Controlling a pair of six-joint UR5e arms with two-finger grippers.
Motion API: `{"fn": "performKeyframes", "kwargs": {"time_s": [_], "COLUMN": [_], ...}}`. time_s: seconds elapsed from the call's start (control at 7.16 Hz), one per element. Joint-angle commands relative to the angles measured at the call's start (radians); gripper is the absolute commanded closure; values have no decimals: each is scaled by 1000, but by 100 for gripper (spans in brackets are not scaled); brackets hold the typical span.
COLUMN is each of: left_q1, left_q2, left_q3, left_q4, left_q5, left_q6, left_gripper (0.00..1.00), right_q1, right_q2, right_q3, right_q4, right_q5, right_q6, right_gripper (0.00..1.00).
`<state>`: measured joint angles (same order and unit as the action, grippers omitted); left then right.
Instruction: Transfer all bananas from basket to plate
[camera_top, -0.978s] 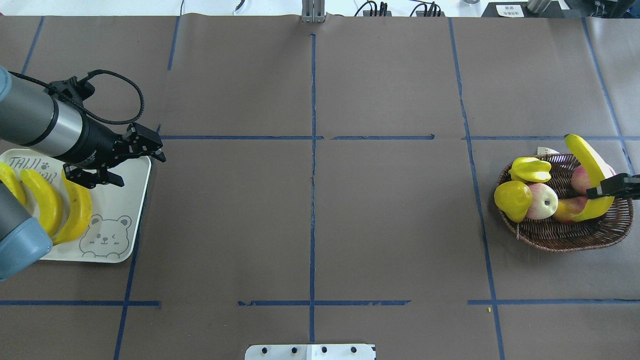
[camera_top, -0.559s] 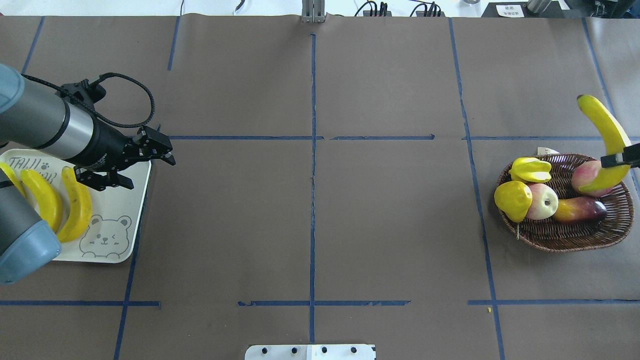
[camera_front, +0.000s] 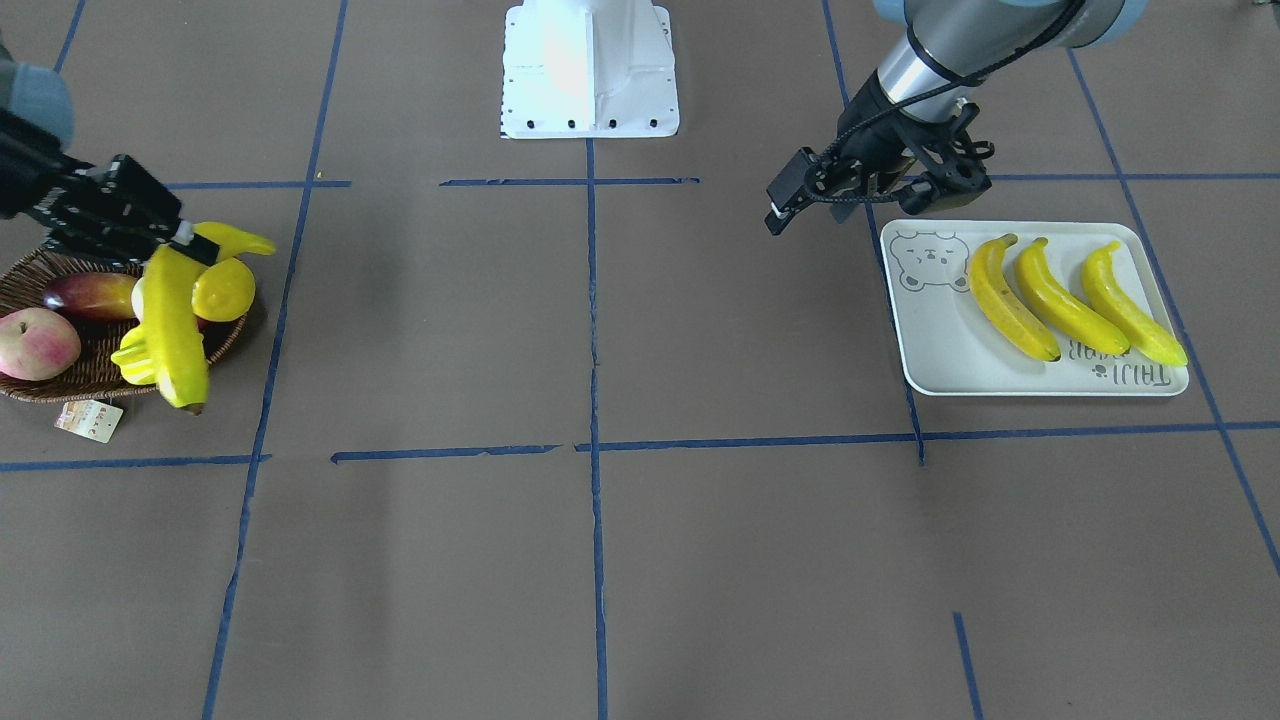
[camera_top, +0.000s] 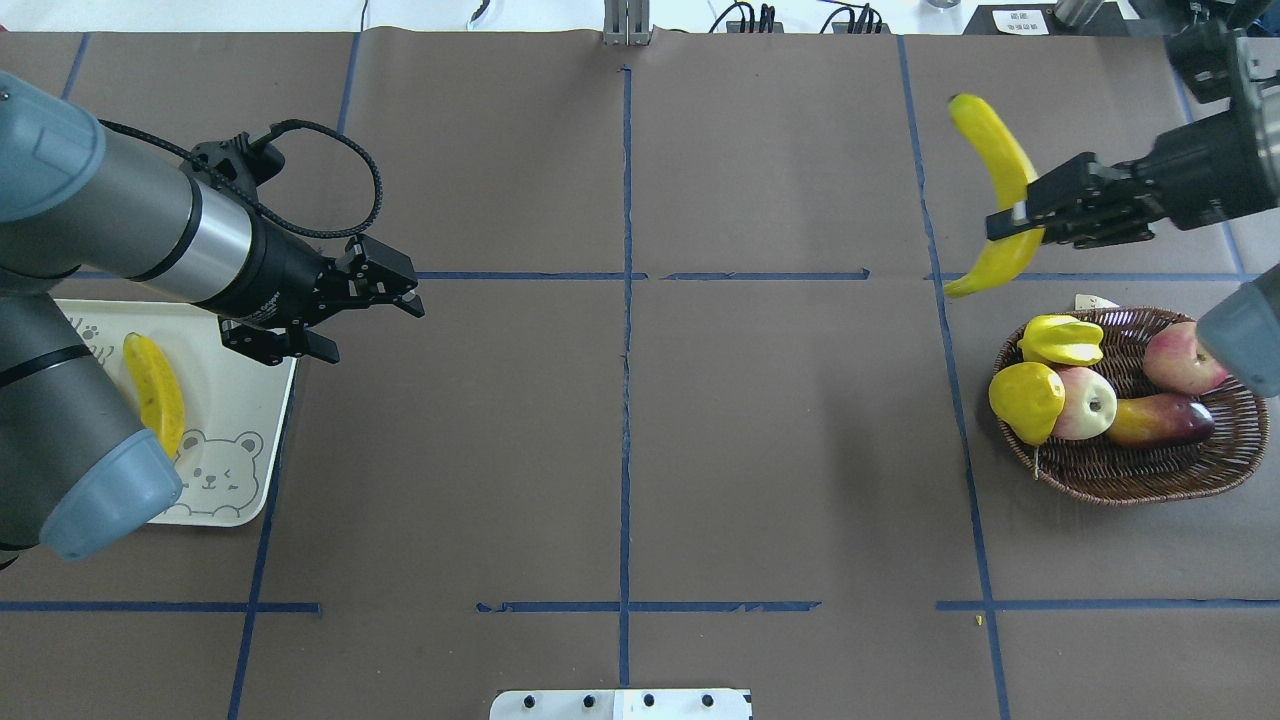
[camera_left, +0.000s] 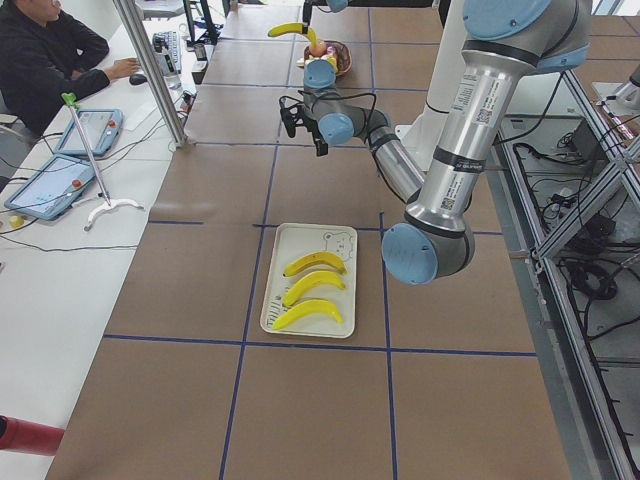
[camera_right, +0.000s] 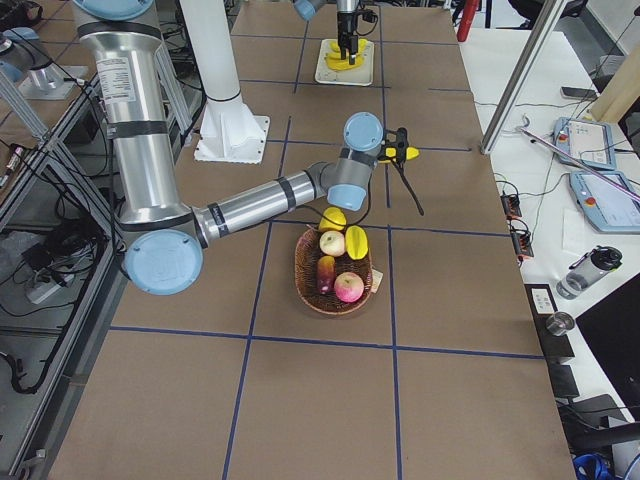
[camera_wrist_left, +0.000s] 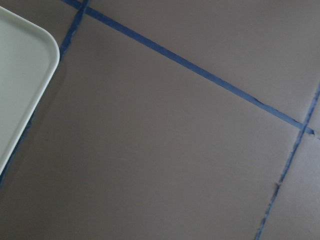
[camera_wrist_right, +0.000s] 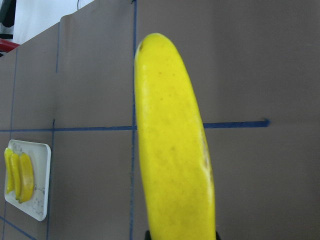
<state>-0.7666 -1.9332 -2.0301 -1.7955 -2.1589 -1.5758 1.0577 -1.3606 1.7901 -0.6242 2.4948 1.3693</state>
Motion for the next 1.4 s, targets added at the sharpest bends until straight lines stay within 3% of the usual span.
{"fn": "performKeyframes", "kwargs": {"time_s": [0.0,0.28,0.56,1.12,1.26], "left_q1": [19,43,101,141,176], "left_q2": [-58,-128,-205,-294,-302], "left_q3": [14,100,177,294,297], "left_q4": [-176,-414,-429,-432,-432], "left_q5": [-1,10,95,106,155], "left_q6": [-151,-341,-352,-352,-352], "left_gripper": [1,1,1,1,1], "right_q1": [-265,-430,-507,-533,-533], "right_q2": [112,169,189,189,189], "right_q3": [35,43,45,60,63], "right_q4": [0,-2,-2,-2,-2], "right_q5": [-254,-403,-491,-511,-511], "right_q6": [112,116,116,116,114], "right_gripper": [100,100,100,100,100]}}
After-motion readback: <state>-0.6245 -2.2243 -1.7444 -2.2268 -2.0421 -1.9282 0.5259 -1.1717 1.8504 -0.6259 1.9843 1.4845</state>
